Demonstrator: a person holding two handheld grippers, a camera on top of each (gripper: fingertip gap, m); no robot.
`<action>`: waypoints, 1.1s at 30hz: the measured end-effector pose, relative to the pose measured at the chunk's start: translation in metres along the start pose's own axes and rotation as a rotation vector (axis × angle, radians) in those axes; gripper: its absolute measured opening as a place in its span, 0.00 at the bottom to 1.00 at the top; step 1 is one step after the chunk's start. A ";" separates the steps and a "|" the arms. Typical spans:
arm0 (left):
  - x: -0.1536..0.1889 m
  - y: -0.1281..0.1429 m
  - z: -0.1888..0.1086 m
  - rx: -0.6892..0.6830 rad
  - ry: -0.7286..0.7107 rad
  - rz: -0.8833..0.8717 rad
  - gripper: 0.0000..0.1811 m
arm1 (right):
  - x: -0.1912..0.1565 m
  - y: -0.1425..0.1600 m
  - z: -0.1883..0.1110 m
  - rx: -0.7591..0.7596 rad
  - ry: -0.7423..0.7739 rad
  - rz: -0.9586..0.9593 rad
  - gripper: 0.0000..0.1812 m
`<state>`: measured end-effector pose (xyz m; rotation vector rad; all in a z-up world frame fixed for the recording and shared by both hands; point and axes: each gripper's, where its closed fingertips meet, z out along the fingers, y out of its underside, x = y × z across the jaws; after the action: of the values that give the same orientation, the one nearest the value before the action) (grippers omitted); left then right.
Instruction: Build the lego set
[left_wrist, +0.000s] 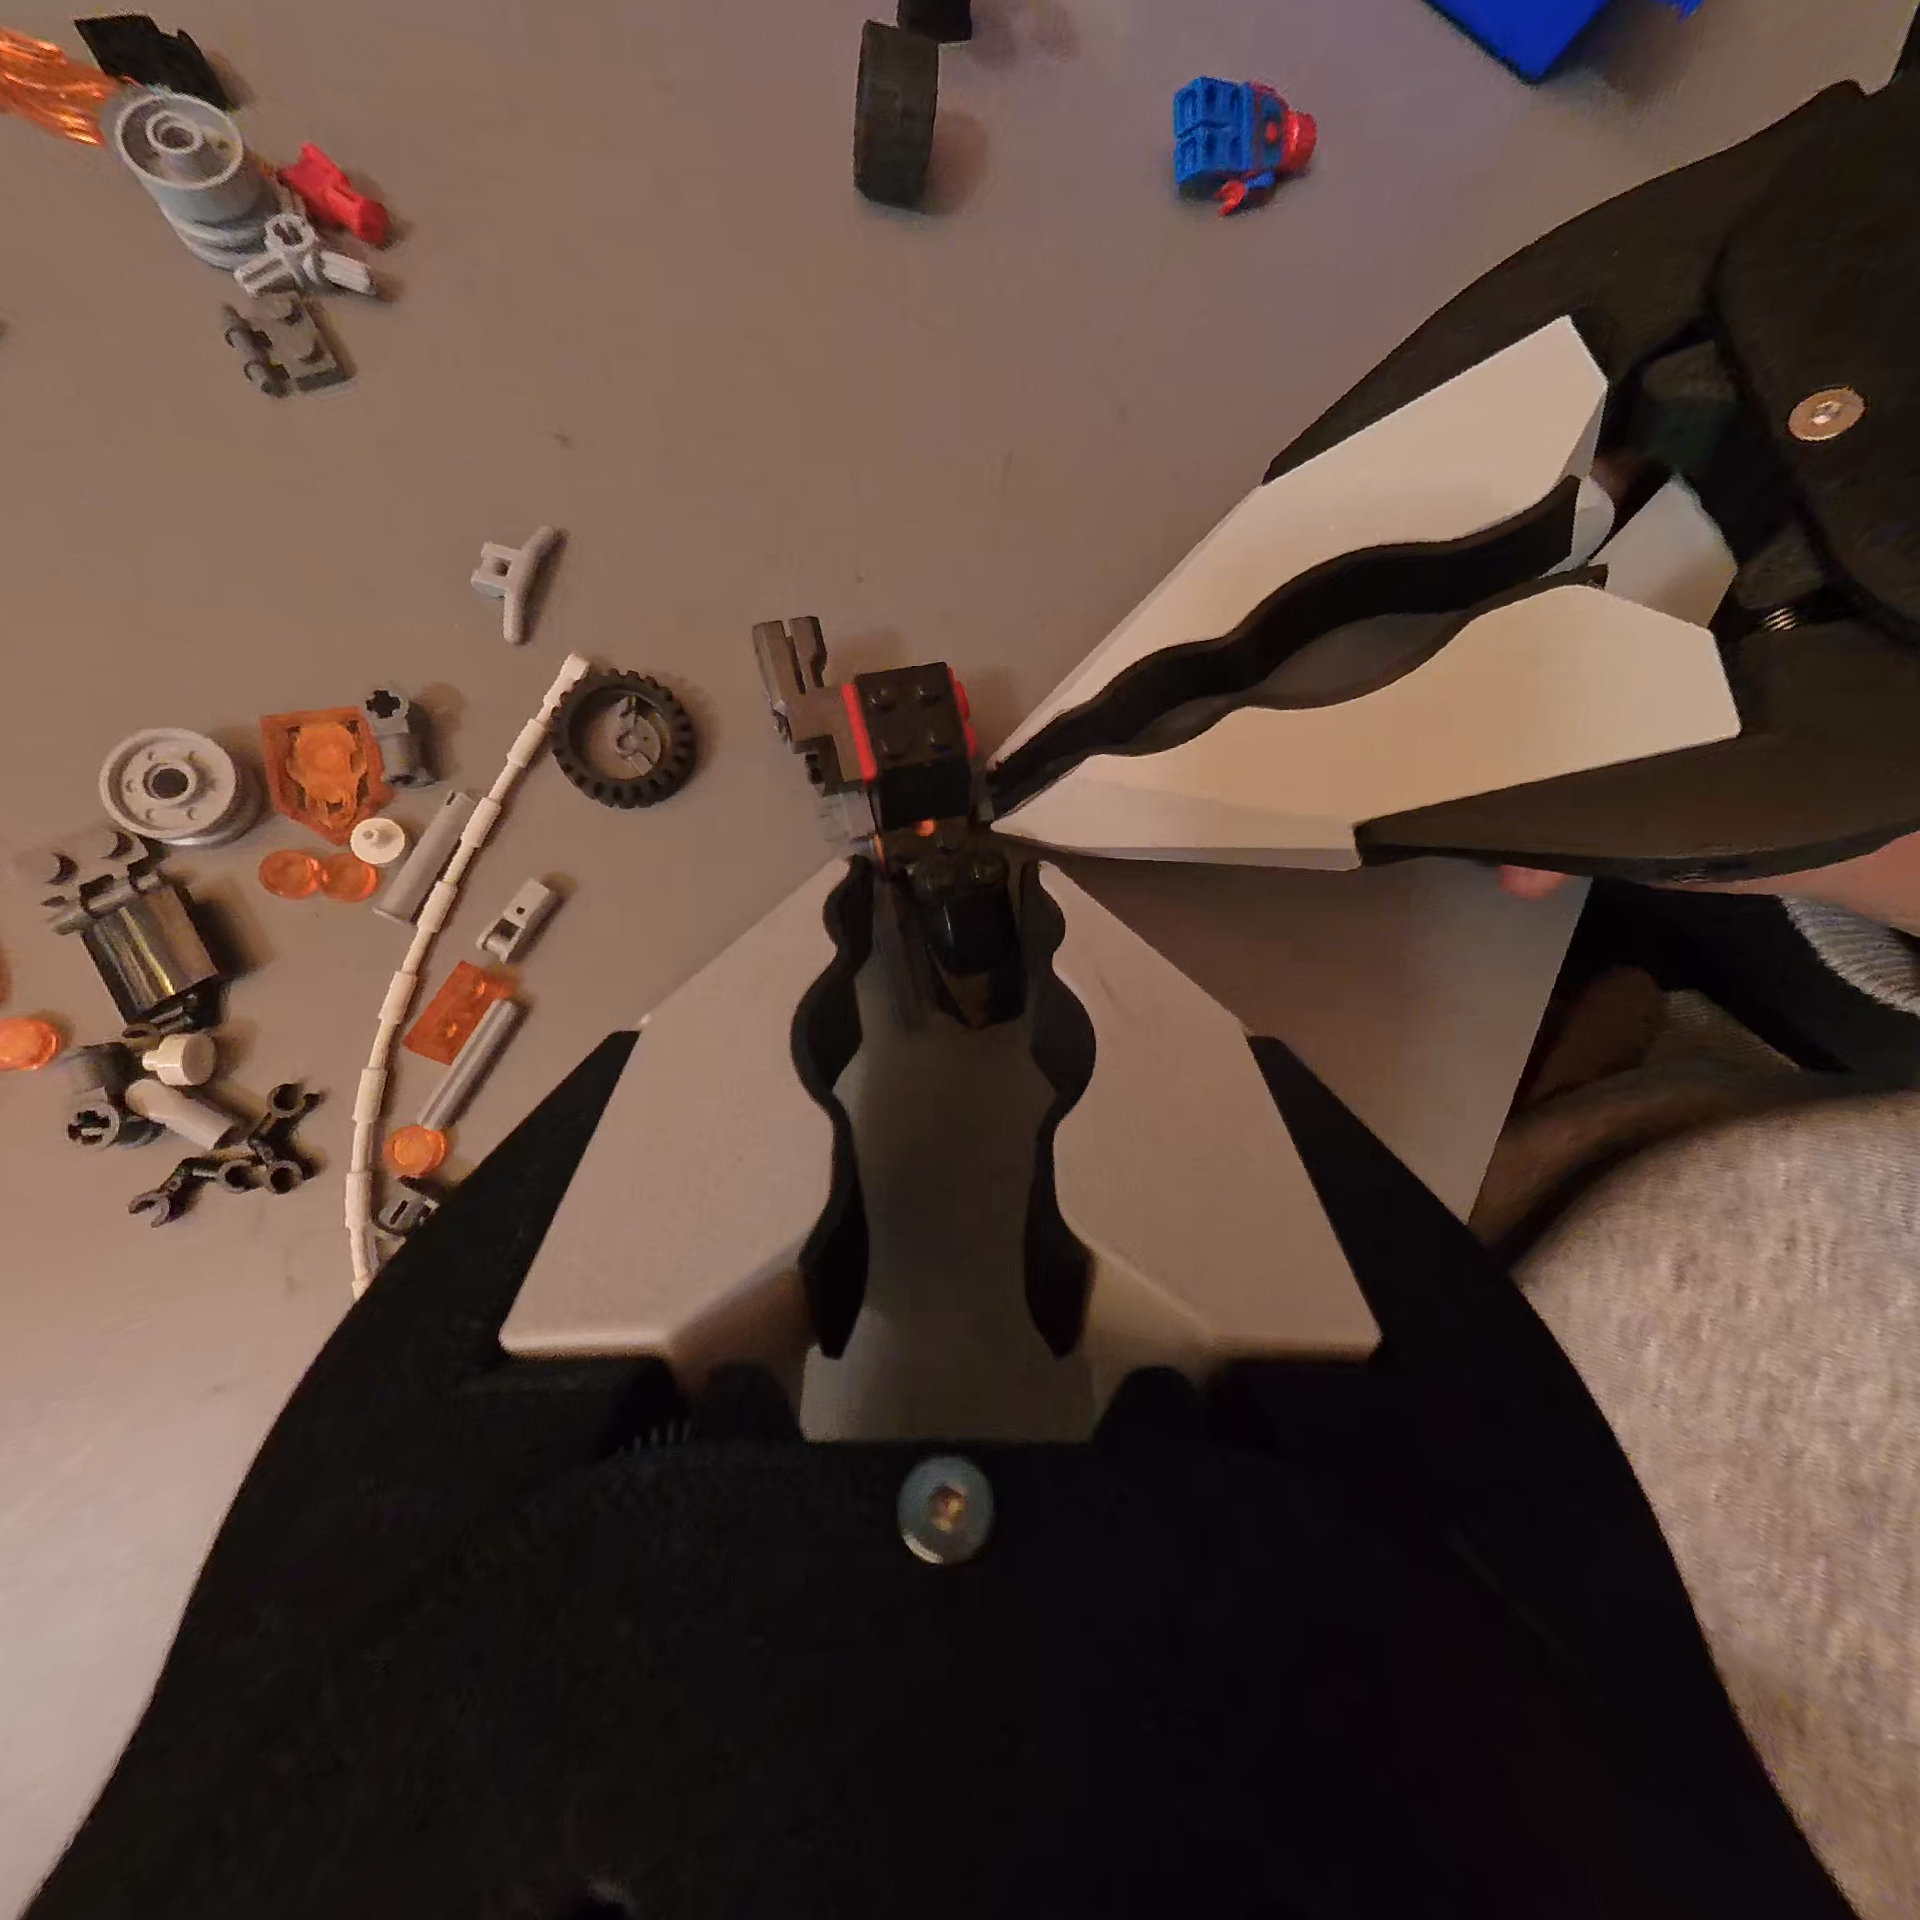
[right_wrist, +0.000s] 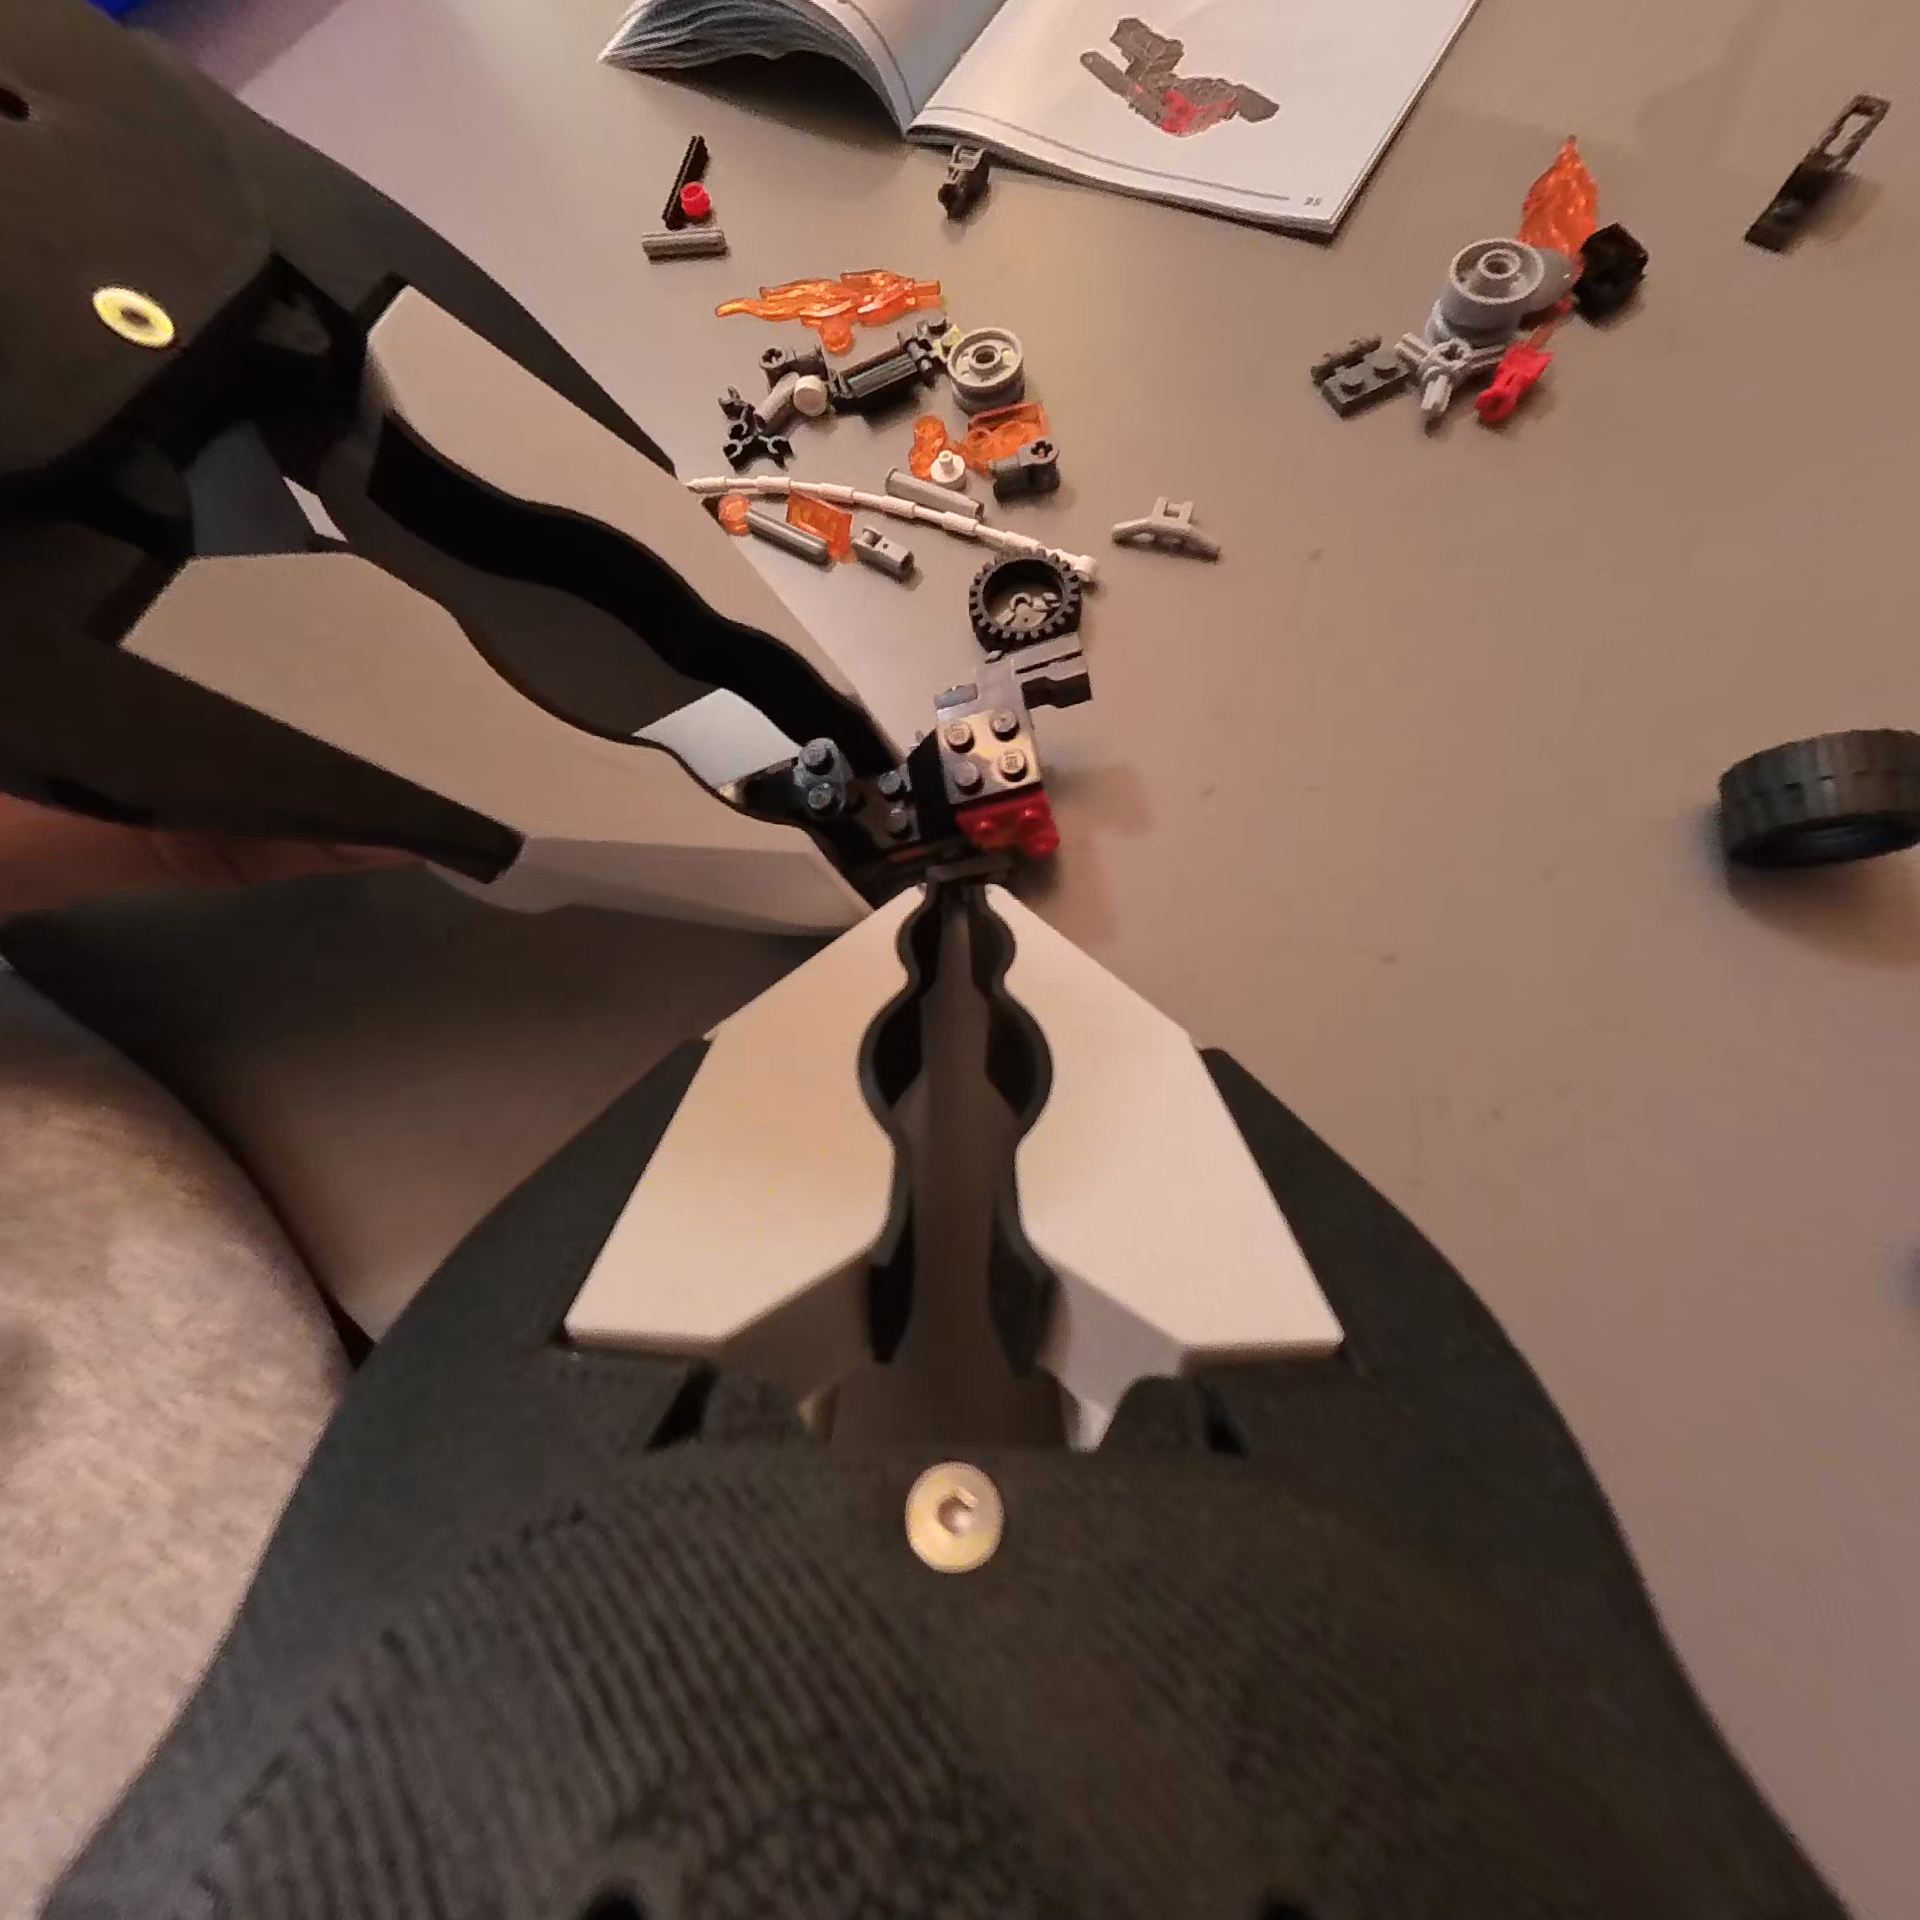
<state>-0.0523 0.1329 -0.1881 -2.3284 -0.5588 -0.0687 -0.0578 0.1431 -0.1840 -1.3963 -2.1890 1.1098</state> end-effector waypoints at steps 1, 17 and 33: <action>0.000 0.000 0.000 -0.003 -0.005 0.002 0.16 | 0.000 0.000 0.000 0.002 0.000 0.000 0.02; -0.005 -0.004 -0.005 0.023 -0.036 0.037 0.20 | 0.001 0.002 0.000 -0.020 -0.002 -0.026 0.02; -0.008 -0.006 0.004 0.028 -0.019 0.078 0.21 | 0.001 -0.002 0.000 -0.046 -0.080 0.023 0.02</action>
<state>-0.0619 0.1363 -0.1887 -2.3234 -0.4745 -0.0026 -0.0600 0.1436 -0.1829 -1.4227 -2.2731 1.1488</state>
